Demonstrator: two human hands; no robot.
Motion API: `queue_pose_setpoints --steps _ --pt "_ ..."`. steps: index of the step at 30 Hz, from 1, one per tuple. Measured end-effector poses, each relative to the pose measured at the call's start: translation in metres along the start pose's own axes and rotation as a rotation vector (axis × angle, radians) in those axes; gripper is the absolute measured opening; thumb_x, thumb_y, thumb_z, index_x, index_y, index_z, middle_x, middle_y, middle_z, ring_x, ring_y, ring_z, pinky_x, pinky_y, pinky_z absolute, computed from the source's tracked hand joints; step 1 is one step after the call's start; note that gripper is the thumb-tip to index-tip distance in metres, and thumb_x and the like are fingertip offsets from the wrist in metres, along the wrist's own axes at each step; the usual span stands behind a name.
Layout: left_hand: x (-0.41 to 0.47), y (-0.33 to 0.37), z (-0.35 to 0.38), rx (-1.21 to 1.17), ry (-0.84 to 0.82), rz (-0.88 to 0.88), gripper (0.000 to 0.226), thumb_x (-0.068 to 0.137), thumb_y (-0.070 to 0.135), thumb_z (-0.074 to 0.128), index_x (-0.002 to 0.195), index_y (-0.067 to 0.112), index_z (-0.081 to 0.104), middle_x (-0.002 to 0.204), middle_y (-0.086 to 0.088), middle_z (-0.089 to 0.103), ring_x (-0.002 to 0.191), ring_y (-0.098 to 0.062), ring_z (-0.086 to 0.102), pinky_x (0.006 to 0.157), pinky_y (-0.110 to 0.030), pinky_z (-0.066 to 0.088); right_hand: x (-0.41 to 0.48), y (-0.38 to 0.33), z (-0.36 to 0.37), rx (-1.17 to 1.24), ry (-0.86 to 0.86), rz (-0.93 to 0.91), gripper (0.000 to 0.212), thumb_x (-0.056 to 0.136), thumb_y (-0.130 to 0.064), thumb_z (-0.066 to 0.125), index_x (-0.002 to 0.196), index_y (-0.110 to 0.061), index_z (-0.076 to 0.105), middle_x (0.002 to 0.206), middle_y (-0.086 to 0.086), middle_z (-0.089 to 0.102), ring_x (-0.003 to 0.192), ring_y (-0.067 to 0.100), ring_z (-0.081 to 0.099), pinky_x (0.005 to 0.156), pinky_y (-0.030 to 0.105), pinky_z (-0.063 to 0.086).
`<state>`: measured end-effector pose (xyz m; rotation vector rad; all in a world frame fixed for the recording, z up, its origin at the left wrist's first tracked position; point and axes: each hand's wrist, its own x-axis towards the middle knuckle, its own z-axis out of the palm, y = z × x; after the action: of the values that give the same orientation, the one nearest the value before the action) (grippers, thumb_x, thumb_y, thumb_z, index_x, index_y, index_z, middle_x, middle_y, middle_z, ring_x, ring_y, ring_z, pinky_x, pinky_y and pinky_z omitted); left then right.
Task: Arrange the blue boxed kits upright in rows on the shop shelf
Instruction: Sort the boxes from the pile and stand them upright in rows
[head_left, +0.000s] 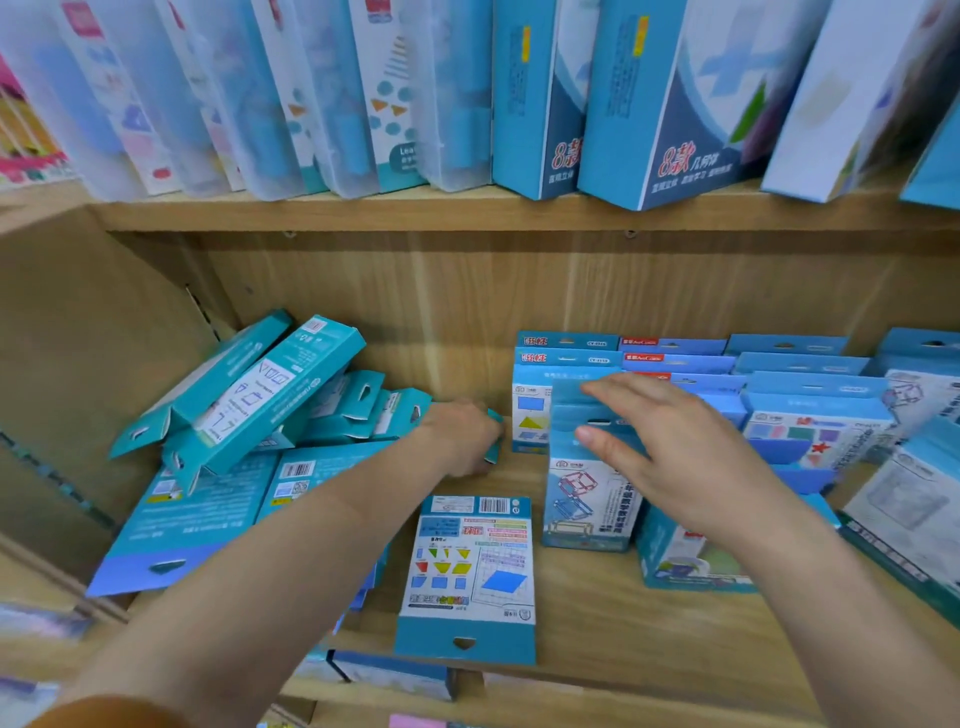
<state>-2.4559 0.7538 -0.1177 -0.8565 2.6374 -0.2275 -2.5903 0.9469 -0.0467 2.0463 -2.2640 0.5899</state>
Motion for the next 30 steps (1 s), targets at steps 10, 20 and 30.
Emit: queue_pose_setpoints --steps 10,20,30 --pt "-0.02 0.007 -0.018 0.211 0.201 -0.028 0.026 0.089 0.01 0.054 0.115 0.01 0.057 0.113 -0.01 0.061 0.1 -0.03 0.061 0.075 -0.038 0.05 -0.001 0.007 0.002 0.203 0.1 0.07 0.061 0.088 -0.059 0.031 0.136 -0.026 0.049 0.139 -0.009 0.05 0.13 0.011 0.042 0.102 0.028 0.034" --pt "-0.066 -0.033 -0.032 -1.02 1.121 -0.535 0.011 0.08 0.017 0.057 0.071 0.018 0.05 0.066 -0.003 0.052 0.067 -0.029 0.055 0.066 -0.043 0.05 0.002 -0.005 0.006 0.285 0.154 0.092 0.041 0.095 -0.039 0.047 0.134 -0.026 0.05 0.137 -0.011 0.051 0.128 0.011 0.043 0.098 0.02 0.029" --pt "-0.104 -0.04 -0.057 -1.239 1.255 -0.479 0.009 0.096 0.019 0.048 0.087 0.016 0.048 0.072 0.007 0.05 0.064 -0.002 0.046 0.061 -0.016 0.037 0.002 -0.009 0.006 0.268 0.118 0.093 0.045 0.096 -0.044 0.04 0.137 -0.027 0.047 0.14 -0.01 0.049 0.13 0.01 0.04 0.102 0.026 0.031"
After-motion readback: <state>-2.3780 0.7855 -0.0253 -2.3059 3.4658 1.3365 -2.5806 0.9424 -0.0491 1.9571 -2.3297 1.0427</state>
